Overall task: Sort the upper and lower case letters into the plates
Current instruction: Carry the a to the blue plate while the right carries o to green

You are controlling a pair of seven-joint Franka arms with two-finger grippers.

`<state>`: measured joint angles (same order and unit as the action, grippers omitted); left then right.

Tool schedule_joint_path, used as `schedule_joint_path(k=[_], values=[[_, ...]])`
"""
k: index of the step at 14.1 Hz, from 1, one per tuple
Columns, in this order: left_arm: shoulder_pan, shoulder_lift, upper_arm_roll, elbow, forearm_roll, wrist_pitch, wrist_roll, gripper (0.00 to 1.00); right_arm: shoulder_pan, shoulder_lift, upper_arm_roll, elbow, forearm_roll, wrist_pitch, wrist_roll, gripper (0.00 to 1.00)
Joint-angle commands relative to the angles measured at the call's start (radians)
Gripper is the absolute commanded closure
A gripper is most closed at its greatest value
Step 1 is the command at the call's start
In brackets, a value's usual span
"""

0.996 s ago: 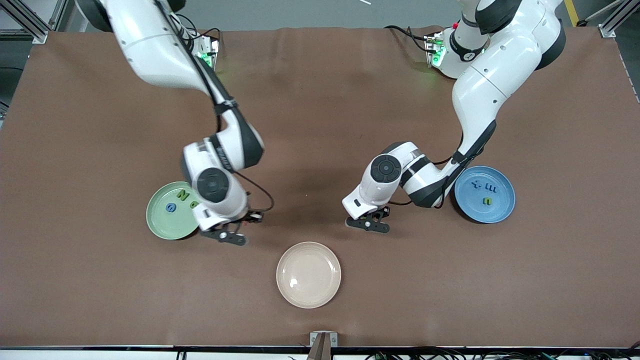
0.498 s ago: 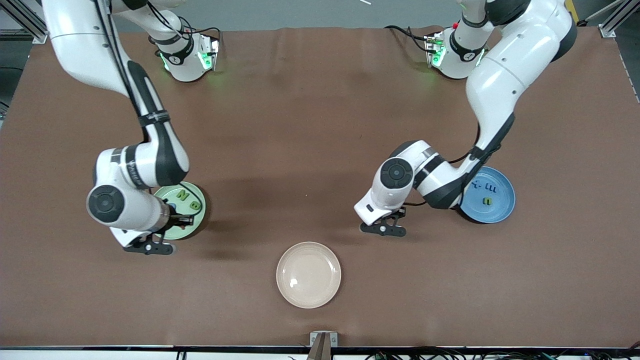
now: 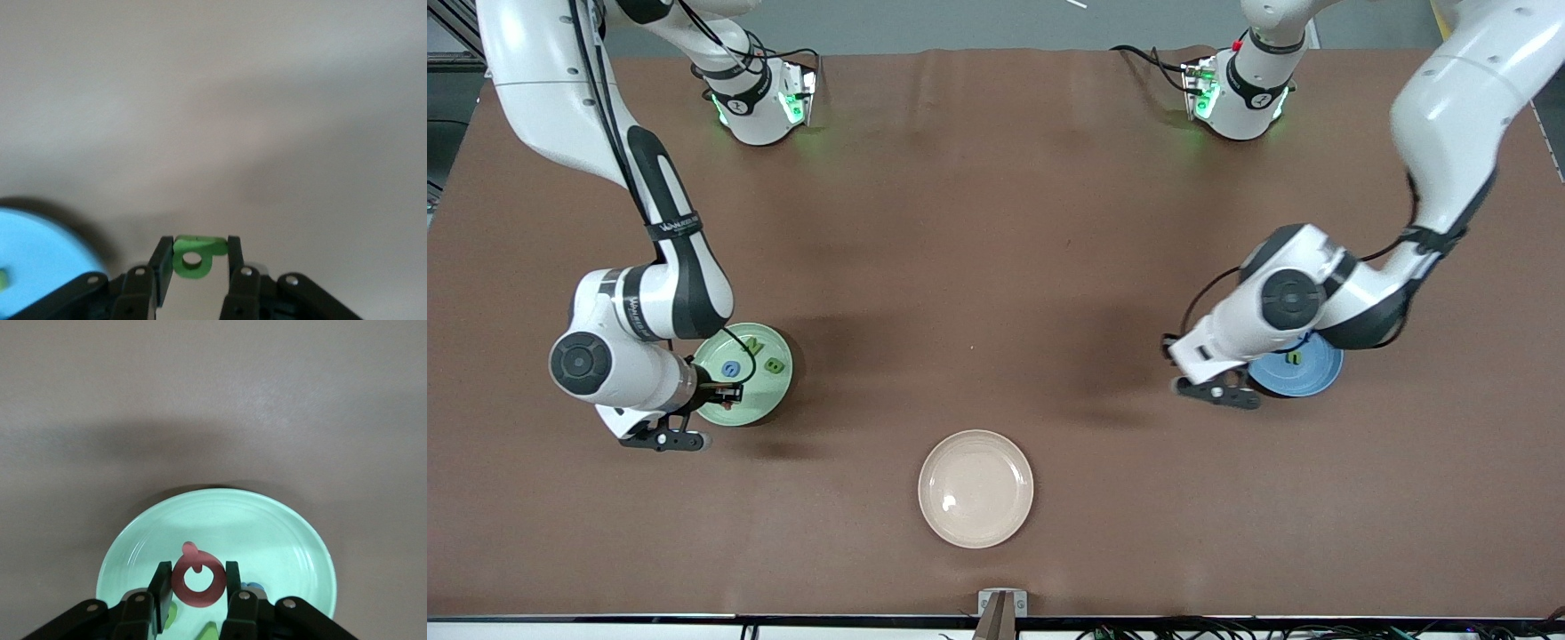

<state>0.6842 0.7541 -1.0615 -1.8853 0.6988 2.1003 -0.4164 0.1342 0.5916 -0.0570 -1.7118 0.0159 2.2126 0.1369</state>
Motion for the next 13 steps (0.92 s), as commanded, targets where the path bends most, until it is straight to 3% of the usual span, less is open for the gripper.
schedule_joint_path(k=[1, 6, 10, 13], values=[[0.188, -0.045, -0.061, -0.144, 0.056, 0.017, 0.112, 0.90, -0.016, -0.030, 0.019, -0.094, 0.012, 0.067, -0.013, 0.99], [0.310, -0.018, -0.054, -0.221, 0.237, 0.047, 0.154, 0.89, -0.022, -0.027, 0.019, -0.166, 0.012, 0.165, -0.013, 0.98], [0.292, 0.020, -0.022, -0.212, 0.295, 0.127, 0.142, 0.88, -0.021, -0.027, 0.019, -0.192, 0.013, 0.186, -0.011, 0.97], [0.241, 0.027, 0.049, -0.205, 0.335, 0.207, 0.137, 0.86, -0.021, -0.027, 0.019, -0.200, 0.029, 0.197, -0.010, 0.96]])
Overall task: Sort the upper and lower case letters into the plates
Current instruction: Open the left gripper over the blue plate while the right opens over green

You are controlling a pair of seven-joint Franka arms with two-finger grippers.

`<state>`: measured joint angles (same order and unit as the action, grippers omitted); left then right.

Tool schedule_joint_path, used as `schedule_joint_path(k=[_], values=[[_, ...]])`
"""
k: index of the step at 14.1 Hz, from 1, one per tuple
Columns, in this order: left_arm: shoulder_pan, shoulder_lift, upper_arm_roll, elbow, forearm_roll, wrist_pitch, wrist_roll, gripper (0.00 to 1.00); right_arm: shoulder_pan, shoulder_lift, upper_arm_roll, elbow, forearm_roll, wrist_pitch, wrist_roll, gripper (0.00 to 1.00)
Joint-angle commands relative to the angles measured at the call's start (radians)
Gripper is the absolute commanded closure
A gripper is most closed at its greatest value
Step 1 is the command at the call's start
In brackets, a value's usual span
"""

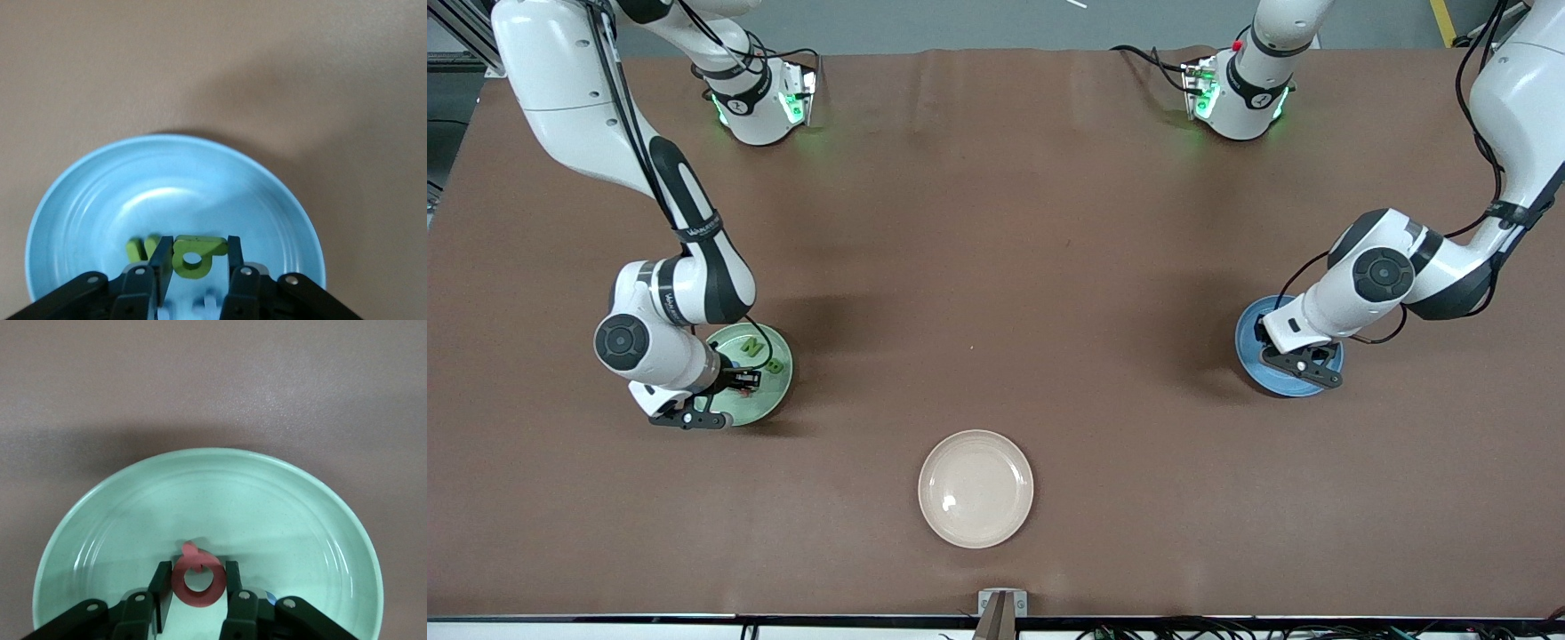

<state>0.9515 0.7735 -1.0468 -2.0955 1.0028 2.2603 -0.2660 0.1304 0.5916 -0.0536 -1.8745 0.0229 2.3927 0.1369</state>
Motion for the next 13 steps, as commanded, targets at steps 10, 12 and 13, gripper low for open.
schedule_joint_path(k=[10, 12, 13], values=[[-0.045, 0.000, 0.077, 0.018, 0.036, 0.076, 0.004, 0.45, -0.015, -0.068, 0.014, 0.031, 0.026, -0.099, -0.016, 0.00], [-0.042, -0.010, 0.070, 0.022, 0.036, 0.073, 0.007, 0.00, -0.015, -0.097, 0.012, 0.069, 0.017, -0.205, -0.016, 0.00], [-0.036, -0.020, 0.062, 0.022, 0.034, 0.071, 0.007, 0.00, -0.017, -0.113, 0.011, 0.081, 0.015, -0.242, -0.017, 0.00]])
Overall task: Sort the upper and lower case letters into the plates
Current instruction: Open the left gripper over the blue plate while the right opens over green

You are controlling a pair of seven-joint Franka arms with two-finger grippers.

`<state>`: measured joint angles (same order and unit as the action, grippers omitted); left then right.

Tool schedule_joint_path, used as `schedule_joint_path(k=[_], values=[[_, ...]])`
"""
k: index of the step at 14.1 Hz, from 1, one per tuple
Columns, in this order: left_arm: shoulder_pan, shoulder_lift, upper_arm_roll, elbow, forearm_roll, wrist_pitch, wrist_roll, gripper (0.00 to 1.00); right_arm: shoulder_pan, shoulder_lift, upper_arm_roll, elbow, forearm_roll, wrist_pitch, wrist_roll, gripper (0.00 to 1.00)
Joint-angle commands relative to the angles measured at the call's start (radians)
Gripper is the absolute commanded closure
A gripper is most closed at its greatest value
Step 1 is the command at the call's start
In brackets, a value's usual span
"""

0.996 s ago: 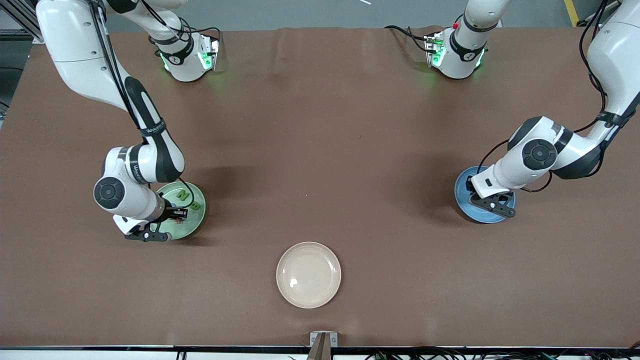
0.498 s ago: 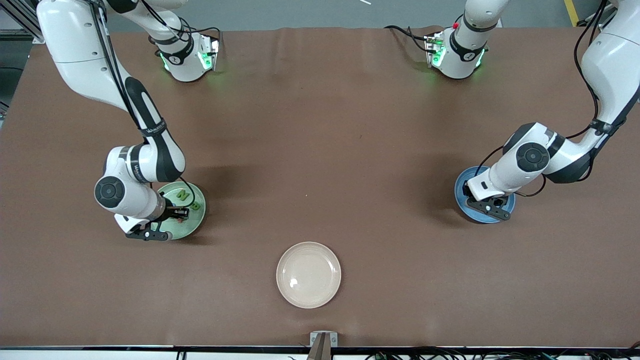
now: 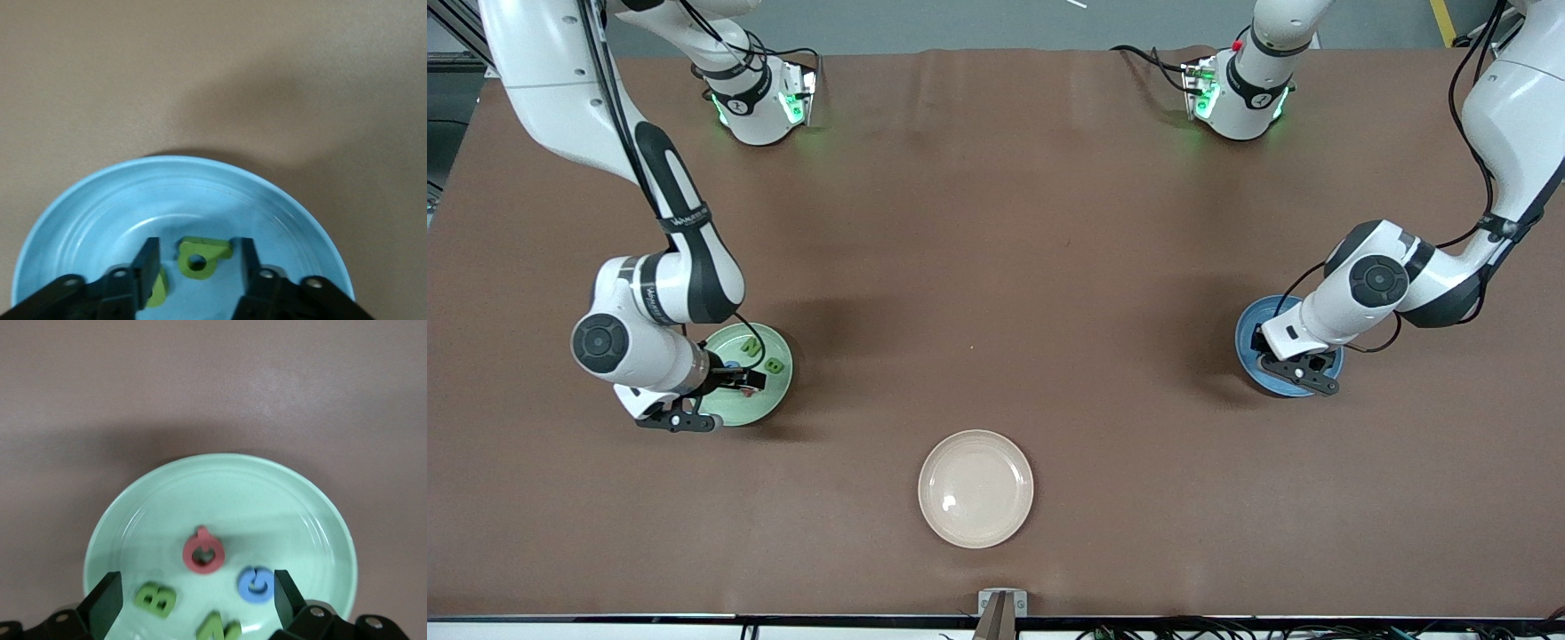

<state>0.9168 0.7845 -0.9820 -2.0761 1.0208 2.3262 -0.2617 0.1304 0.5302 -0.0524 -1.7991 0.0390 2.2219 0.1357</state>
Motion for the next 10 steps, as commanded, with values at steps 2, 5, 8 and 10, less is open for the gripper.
schedule_joint_path(k=[2, 5, 8, 10], values=[[0.020, -0.045, -0.058, 0.023, 0.004, -0.048, 0.002, 0.00, -0.018, -0.099, 0.006, 0.009, -0.001, -0.120, -0.044, 0.00], [0.048, -0.044, -0.151, 0.054, -0.002, -0.152, 0.002, 0.00, -0.020, -0.140, 0.003, 0.058, -0.042, -0.236, -0.048, 0.00], [0.114, -0.042, -0.207, 0.057, -0.044, -0.154, 0.004, 0.00, -0.047, -0.209, 0.006, 0.092, -0.080, -0.339, -0.053, 0.00], [0.131, -0.042, -0.230, 0.057, -0.044, -0.163, 0.004, 0.00, -0.051, -0.246, 0.006, 0.093, -0.080, -0.369, -0.059, 0.00]])
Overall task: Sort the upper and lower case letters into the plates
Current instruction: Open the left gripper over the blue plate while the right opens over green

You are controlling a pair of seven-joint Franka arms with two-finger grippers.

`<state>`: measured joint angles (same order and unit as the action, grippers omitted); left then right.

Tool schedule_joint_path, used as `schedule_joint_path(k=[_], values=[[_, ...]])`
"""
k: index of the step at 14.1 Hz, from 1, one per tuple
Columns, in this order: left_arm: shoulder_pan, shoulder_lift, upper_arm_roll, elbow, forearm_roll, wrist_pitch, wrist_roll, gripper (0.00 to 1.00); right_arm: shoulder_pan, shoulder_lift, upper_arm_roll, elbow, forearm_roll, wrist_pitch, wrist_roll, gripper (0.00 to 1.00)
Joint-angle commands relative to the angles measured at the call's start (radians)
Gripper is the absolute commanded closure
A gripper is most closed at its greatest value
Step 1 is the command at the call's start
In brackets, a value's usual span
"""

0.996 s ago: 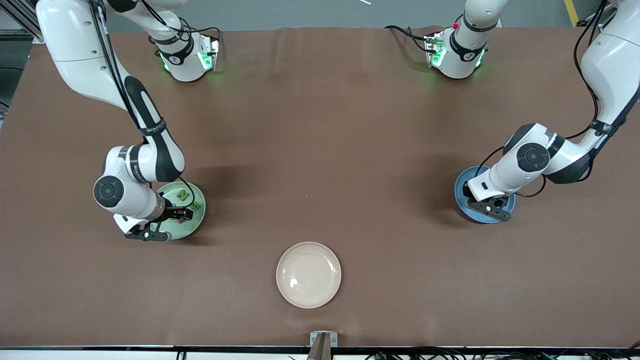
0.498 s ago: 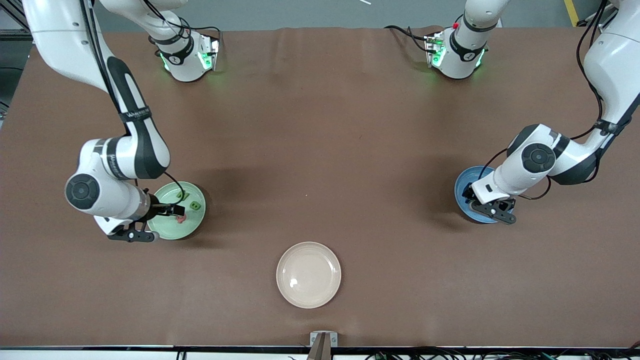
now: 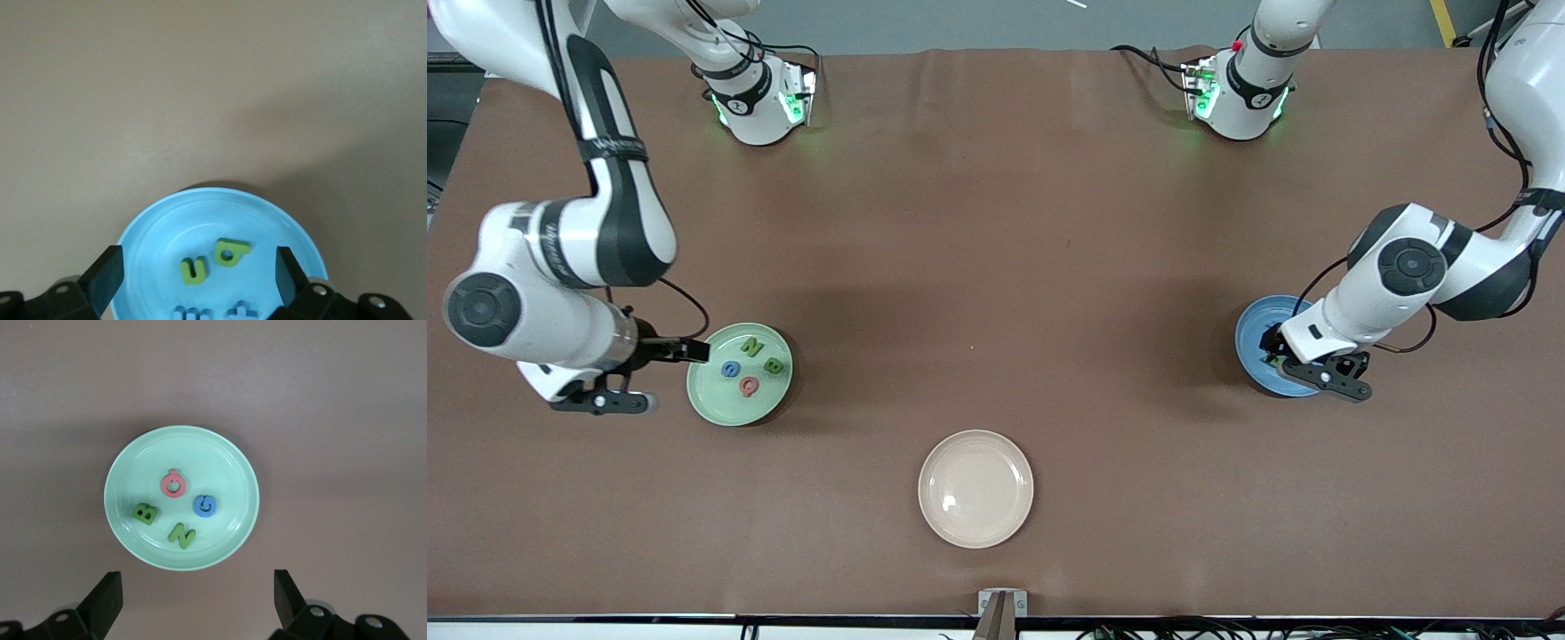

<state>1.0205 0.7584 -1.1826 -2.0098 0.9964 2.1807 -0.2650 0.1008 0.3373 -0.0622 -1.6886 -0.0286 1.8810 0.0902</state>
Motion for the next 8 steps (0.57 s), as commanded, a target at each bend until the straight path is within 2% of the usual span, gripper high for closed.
schedule_joint_path(k=[1, 3, 4, 6, 8], values=[[0.027, -0.016, -0.031, -0.009, -0.021, -0.019, 0.007, 0.00, -0.023, -0.069, 0.016, -0.017, -0.010, -0.040, -0.014, 0.00], [0.041, -0.017, -0.034, -0.007, -0.045, -0.018, 0.021, 0.00, -0.023, -0.102, 0.016, -0.016, -0.004, -0.080, 0.000, 0.00], [0.040, -0.062, -0.035, -0.004, -0.115, -0.018, 0.038, 0.00, -0.023, -0.118, 0.016, -0.007, -0.002, -0.104, 0.003, 0.00], [0.017, -0.183, -0.019, 0.028, -0.340, -0.028, 0.164, 0.00, -0.024, -0.121, 0.015, 0.080, -0.001, -0.214, 0.003, 0.00], [-0.083, -0.278, 0.082, 0.080, -0.540, -0.096, 0.274, 0.00, -0.035, -0.113, 0.015, 0.183, -0.011, -0.319, -0.009, 0.00]])
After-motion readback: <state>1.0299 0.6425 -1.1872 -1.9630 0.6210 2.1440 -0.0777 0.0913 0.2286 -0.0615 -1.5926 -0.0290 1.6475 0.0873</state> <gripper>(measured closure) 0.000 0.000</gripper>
